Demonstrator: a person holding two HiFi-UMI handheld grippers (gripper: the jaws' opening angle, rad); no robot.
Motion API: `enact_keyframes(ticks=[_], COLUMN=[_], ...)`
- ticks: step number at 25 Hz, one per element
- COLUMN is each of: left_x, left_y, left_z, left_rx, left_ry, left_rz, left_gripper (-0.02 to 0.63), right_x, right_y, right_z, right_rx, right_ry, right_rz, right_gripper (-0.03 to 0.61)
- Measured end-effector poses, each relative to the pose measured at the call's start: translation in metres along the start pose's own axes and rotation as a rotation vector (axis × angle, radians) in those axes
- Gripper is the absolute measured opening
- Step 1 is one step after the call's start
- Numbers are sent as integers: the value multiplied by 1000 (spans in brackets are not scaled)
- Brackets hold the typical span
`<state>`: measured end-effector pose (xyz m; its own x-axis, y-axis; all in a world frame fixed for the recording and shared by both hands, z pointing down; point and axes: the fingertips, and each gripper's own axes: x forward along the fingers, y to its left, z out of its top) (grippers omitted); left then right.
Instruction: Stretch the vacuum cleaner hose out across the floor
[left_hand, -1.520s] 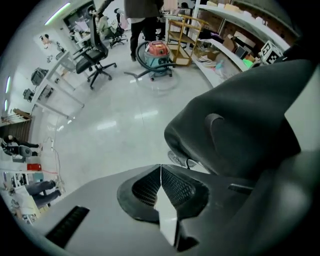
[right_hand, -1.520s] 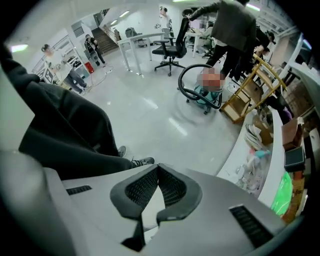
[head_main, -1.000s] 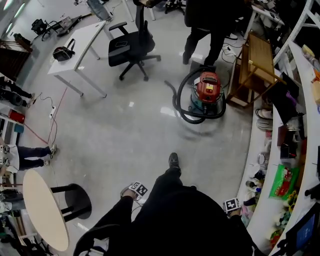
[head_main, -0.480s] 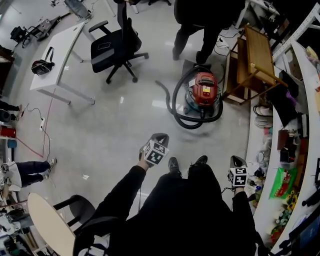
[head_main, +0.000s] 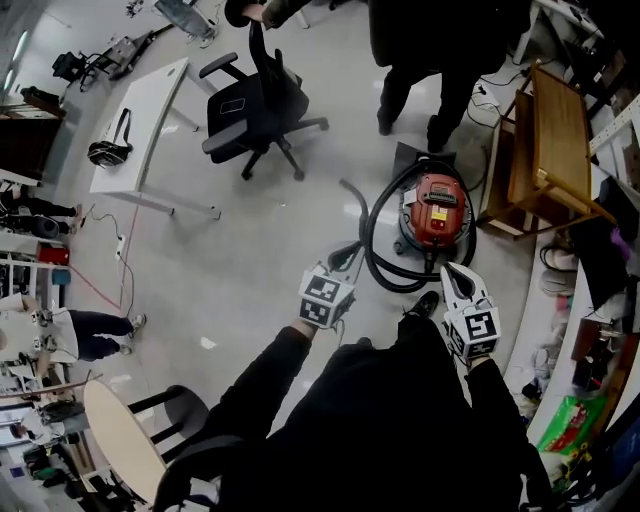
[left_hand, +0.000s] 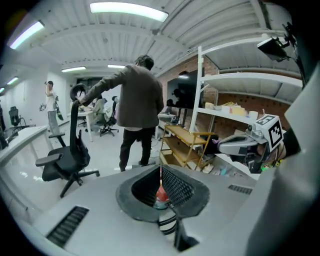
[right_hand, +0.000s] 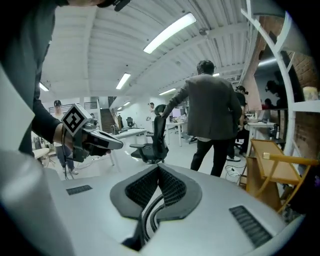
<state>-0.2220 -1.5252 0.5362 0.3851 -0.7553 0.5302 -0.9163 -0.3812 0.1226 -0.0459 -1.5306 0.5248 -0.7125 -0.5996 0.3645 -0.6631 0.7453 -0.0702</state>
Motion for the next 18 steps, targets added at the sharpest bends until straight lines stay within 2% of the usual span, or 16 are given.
enact_keyframes(ticks=[4, 7, 9, 10, 14, 18], left_x=[58, 108, 150, 175, 274, 358], left_y=[25, 40, 53, 61, 90, 122], left_z=[7, -5, -18, -25, -62, -123], left_rx=[-22, -72, -87, -87, -91, -56], left_ry=[96, 174, 225, 249, 334, 447], left_rz=[37, 29, 3, -9, -52, -95], left_gripper=[23, 27, 62, 98, 164, 233], right_x=[34, 46, 53, 57, 64, 66], right_y=[-38, -72, -96, -110, -161, -169], right_z=[17, 8, -6, -15, -56, -93], right_rx=[18, 62, 108, 127, 210, 361], right_ry=[11, 52, 71, 83, 138, 144], right_rz=[102, 106, 78, 56, -77, -180], right_gripper=[14, 14, 14, 15, 15, 17])
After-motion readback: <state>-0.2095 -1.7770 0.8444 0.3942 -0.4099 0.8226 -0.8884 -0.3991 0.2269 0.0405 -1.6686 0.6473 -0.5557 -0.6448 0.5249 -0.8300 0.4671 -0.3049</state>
